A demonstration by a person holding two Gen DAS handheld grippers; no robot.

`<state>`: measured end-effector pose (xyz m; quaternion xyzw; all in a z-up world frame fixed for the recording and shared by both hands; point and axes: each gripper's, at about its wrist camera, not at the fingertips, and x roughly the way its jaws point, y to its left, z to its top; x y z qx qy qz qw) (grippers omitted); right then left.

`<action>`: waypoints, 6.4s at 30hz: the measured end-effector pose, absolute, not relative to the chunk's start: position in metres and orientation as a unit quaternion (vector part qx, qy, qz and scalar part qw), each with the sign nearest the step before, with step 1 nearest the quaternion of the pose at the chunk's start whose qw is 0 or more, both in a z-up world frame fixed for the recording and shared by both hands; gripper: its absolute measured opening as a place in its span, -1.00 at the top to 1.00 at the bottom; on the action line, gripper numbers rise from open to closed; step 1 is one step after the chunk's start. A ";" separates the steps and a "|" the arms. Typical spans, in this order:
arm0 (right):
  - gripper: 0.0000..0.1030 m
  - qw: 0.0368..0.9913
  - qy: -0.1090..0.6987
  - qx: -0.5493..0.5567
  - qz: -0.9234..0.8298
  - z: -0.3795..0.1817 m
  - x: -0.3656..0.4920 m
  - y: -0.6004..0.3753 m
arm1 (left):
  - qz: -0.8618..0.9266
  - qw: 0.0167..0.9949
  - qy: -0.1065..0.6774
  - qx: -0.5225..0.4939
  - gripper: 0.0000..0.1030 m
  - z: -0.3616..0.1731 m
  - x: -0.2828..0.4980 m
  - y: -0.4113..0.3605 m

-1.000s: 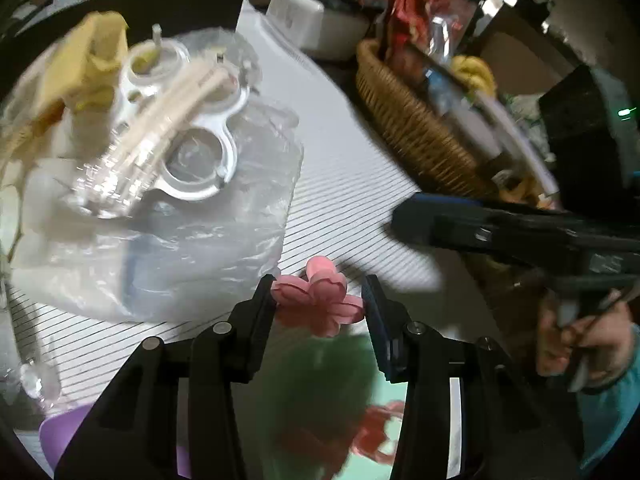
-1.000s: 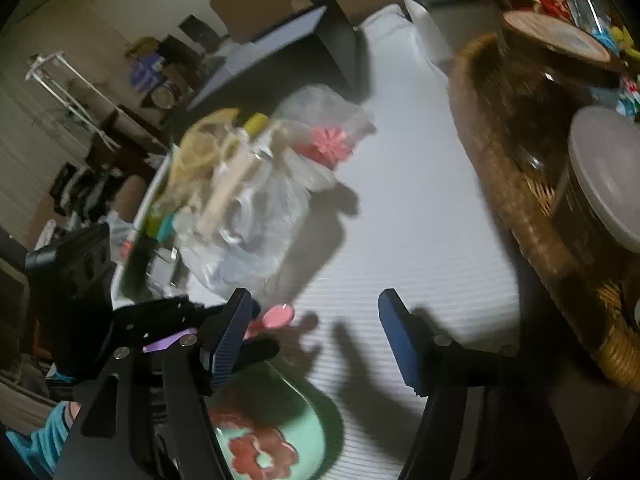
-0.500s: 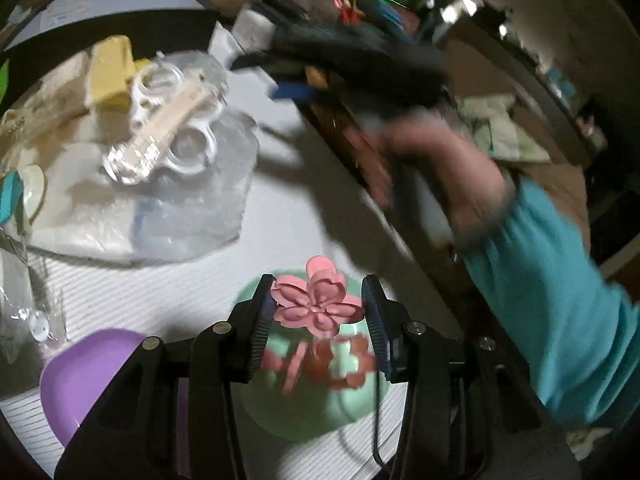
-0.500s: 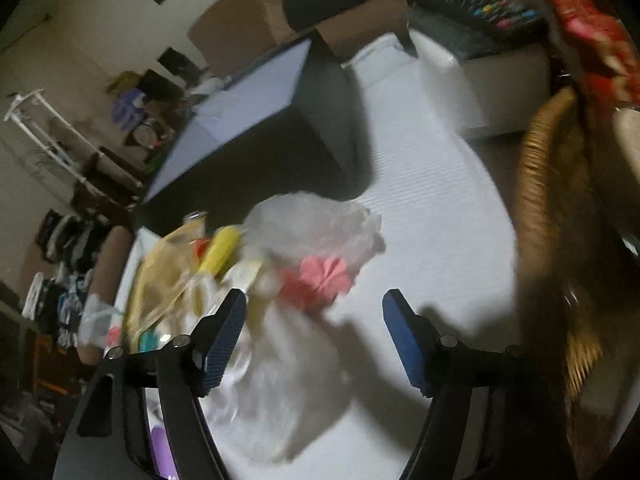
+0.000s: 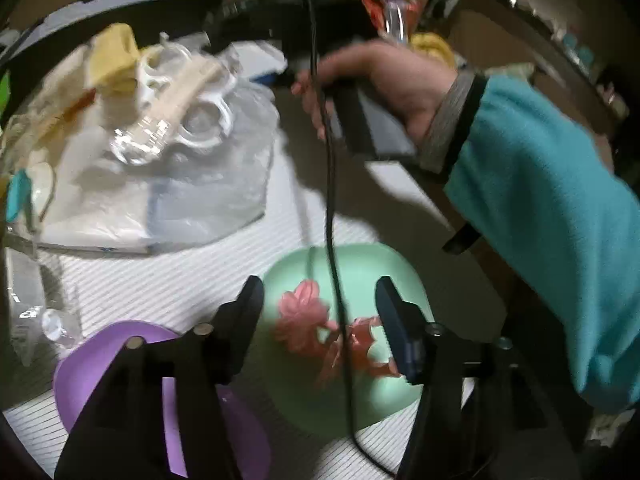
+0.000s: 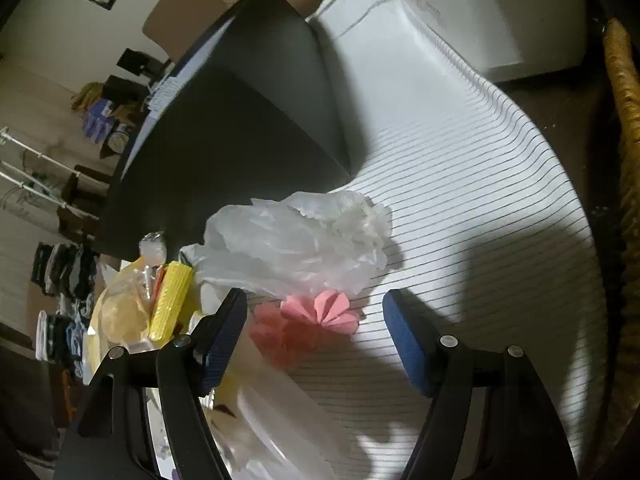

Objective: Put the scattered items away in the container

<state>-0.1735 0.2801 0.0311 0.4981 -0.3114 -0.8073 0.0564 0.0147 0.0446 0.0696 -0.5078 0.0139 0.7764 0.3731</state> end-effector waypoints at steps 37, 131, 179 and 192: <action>0.33 0.160 -0.207 0.474 -0.841 0.117 0.010 0.229 | 0.766 0.352 -0.022 -0.538 -0.12 0.051 -0.005 0.016; 0.12 0.116 -0.139 0.559 -0.809 0.045 0.065 0.219 | 0.759 0.240 -0.138 -0.589 -0.22 0.063 0.086 -0.048; 0.68 0.122 -0.142 0.565 -0.803 0.066 0.020 0.226 | 0.721 0.213 0.124 -0.648 0.72 0.059 -0.021 0.061; 0.69 0.115 -0.198 0.577 -0.784 0.032 0.031 0.235 | 0.724 0.214 0.057 -0.654 0.28 0.034 -0.011 0.022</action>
